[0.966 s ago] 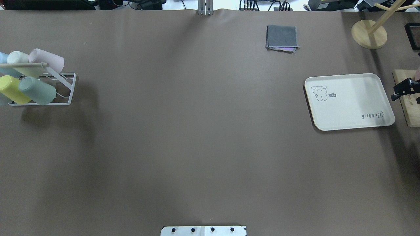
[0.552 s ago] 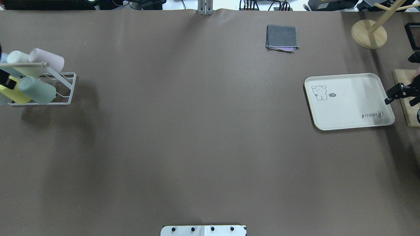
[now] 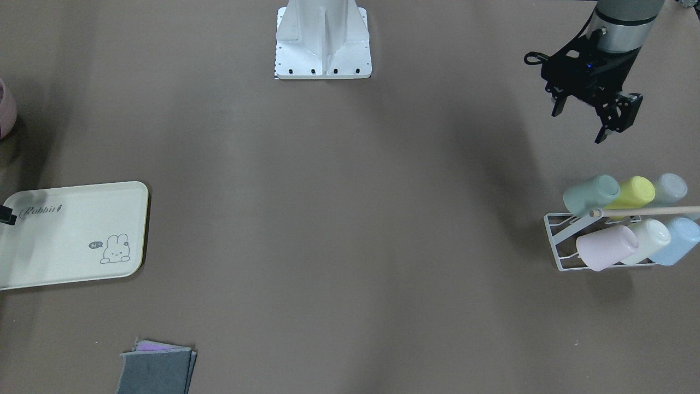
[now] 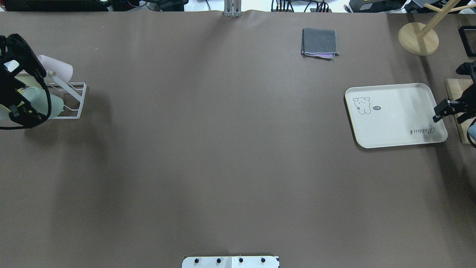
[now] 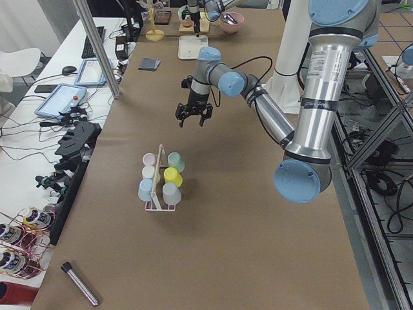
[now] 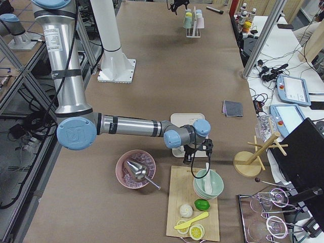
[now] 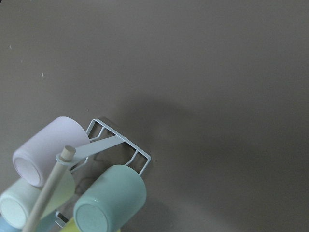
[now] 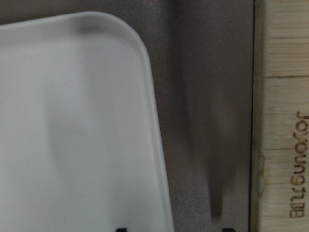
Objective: Pick up and place green cup on tray
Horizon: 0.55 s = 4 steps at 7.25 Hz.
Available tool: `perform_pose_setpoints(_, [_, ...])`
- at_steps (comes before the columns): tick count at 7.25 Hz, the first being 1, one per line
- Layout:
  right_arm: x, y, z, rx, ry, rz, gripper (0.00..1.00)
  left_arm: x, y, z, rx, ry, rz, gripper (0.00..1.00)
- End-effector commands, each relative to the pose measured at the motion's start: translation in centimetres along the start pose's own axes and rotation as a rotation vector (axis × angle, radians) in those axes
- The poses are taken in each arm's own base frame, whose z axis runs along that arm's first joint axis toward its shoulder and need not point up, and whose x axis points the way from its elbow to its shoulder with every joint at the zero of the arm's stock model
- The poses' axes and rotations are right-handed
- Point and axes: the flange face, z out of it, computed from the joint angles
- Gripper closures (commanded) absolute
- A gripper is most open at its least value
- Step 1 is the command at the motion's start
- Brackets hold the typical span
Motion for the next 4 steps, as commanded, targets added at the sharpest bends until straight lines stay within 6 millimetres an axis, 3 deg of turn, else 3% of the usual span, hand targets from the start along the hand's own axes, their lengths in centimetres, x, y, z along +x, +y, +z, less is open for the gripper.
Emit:
perform_pose_setpoints(1, [-0.6,-0.4,0.4,-0.006,0.002,-0.009,0.47,3.5,-2.9,1.6,-0.106,-0.197,0.355,0.02])
perform_pose_setpoints(3, [-0.7,-0.8,0.5,-0.008,0.003,-0.013,0.56,4.7,-1.7,3.1,-0.246,-0.324,0.657,0.02])
perform_pose_setpoints(4, [-0.5,-0.7,0.7,-0.011,0.004,-0.013,0.66,5.9,0.1,4.7,-0.26,-0.35,0.721,0.02])
